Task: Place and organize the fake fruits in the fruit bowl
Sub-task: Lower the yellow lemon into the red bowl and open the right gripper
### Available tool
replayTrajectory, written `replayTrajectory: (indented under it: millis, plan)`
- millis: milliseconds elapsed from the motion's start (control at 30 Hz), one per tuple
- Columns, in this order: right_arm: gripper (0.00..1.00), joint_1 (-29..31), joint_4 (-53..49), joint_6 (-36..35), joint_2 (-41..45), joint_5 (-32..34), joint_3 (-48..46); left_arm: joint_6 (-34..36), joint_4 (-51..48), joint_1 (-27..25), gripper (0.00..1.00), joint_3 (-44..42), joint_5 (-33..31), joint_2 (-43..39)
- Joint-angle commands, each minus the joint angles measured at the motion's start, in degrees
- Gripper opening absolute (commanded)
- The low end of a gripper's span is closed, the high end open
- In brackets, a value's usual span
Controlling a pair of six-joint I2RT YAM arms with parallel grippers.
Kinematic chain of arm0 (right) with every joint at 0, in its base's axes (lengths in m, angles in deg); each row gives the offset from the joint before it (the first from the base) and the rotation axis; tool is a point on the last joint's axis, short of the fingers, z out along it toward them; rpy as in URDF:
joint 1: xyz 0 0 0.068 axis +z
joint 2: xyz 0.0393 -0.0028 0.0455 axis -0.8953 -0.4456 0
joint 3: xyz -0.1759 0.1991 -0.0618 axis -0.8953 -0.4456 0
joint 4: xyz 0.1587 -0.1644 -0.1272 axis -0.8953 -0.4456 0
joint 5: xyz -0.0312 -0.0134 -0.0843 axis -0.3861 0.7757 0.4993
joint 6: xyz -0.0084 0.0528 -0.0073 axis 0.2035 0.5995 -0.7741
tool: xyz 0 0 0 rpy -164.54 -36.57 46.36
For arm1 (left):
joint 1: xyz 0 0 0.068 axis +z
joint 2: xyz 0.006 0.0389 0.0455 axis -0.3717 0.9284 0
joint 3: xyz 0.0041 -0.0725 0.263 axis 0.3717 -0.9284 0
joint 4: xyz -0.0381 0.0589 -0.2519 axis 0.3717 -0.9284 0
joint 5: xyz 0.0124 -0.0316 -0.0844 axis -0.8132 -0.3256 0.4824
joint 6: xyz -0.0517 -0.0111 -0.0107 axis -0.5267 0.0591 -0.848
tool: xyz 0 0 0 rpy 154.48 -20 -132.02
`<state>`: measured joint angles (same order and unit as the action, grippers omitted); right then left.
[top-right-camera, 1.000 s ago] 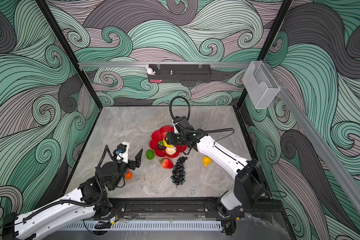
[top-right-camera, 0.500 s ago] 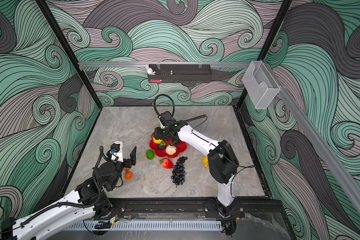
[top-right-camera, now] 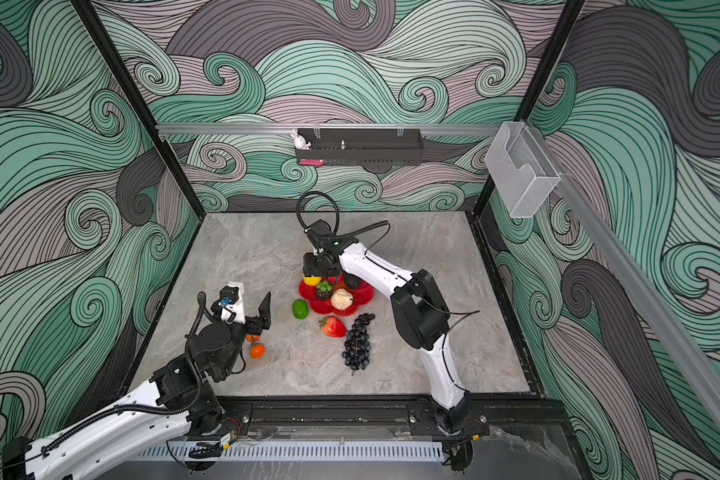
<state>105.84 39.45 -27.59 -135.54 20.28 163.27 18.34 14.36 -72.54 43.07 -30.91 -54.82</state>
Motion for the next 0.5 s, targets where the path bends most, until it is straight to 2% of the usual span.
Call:
replayTrajectory:
  millis: [0,467]
  plan:
    - [0.47,0.2,-2.4,0.3,-1.7,2.1,2.8,-0.6,-0.8,0.4,0.88,0.1,-1.5,-0.1]
    - [0.49,1.2,-6.2,-0.2,-6.4,5.4,7.9,-0.8,-1.1,0.5,0.88,0.1,-1.2,-0.9]
